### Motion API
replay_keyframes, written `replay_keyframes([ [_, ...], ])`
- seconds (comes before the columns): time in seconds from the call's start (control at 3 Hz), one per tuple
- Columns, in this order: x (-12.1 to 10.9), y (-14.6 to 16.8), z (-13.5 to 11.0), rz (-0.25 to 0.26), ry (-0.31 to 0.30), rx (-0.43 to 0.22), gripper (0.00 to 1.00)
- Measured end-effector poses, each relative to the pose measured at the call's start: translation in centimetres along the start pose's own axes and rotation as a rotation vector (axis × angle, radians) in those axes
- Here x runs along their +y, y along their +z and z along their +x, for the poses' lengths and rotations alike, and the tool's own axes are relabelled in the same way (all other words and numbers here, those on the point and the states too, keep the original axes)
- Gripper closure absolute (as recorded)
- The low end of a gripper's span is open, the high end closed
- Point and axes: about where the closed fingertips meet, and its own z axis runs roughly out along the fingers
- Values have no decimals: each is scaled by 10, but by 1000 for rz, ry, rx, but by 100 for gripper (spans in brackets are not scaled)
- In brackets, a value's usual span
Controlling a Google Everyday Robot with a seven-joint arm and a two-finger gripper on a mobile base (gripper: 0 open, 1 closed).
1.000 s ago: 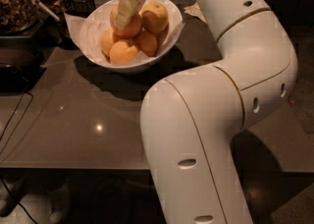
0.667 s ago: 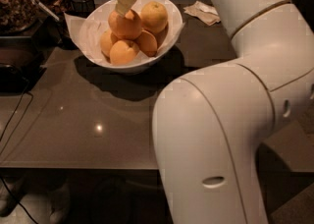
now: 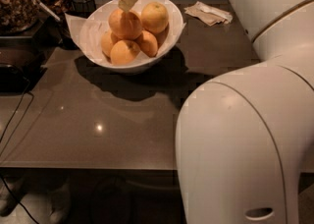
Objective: Pick orange from white bowl
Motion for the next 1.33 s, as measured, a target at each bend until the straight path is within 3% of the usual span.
replay_keyframes([
  [0.33, 0, 0, 0, 0, 0, 0, 81],
  [1.33, 0, 0, 0, 0, 0, 0, 11],
])
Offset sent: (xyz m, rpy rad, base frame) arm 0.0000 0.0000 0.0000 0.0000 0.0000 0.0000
